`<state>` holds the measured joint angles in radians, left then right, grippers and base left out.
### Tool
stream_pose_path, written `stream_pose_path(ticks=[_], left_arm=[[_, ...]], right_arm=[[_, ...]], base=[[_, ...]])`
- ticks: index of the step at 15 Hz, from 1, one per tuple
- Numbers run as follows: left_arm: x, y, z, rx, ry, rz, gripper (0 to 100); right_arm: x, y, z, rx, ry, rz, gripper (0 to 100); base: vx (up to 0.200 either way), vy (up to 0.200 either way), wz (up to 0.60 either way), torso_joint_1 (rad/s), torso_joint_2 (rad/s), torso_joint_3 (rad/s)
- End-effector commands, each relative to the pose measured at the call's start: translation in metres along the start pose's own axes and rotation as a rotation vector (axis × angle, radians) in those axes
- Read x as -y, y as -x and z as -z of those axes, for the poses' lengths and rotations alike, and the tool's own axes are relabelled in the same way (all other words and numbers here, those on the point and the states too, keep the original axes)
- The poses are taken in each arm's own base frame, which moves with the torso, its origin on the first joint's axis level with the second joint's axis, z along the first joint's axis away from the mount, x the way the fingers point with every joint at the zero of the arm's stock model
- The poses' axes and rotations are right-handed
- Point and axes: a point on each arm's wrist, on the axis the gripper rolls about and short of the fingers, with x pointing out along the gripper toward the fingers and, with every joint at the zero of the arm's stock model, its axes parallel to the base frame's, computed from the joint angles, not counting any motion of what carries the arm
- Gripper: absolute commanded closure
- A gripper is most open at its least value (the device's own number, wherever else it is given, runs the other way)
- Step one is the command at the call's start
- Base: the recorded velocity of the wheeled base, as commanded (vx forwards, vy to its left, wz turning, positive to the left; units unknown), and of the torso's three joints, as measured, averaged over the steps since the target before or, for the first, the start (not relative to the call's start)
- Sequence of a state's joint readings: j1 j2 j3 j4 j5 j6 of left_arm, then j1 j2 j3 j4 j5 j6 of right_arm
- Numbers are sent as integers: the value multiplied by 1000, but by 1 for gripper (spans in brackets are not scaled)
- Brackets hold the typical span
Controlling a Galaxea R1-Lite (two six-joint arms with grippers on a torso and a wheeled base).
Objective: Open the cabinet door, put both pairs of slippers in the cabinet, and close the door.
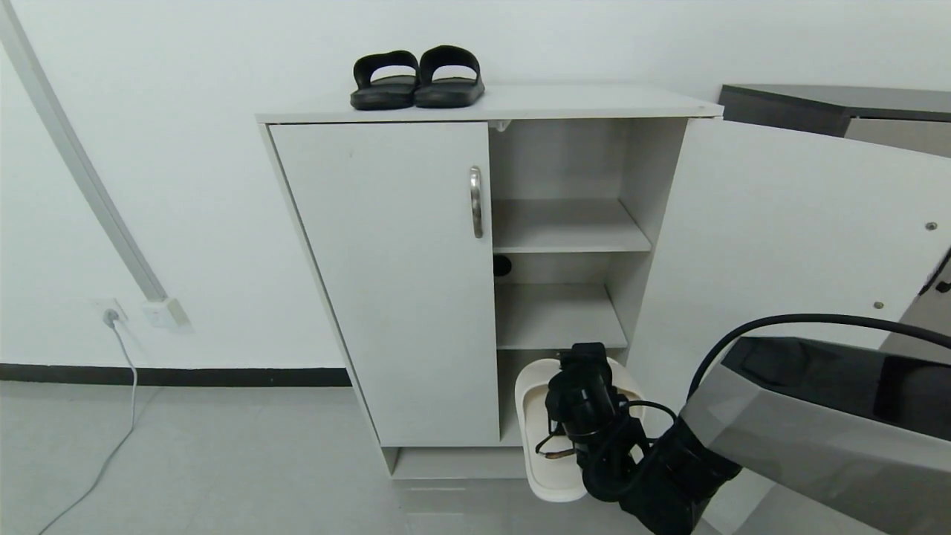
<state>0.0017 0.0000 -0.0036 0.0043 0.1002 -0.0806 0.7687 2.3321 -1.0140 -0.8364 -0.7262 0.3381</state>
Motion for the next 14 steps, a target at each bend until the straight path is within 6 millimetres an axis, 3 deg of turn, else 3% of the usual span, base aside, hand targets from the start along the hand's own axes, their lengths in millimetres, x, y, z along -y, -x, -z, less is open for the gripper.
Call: stream_pose_path(ticks=[1,8,11,14], left_arm=[[0,0,0,-2,0,-1,100],[0,0,0,-2,0,-1,100],[0,0,0,-2,0,-3,100],[0,0,0,-1,1,-2,100]], right_arm=[[-1,-11,1,3,4,6,100],[-2,-22,-5,33,-17,20,100],[1,-18,-15,162,-24,-8,100],[4,-19,-11,258,18,-17,100]], base=[[0,0,0,2,2,-203],[0,0,0,2,2,-194],[0,0,0,2,3,-73],[0,0,0,0,0,0]])
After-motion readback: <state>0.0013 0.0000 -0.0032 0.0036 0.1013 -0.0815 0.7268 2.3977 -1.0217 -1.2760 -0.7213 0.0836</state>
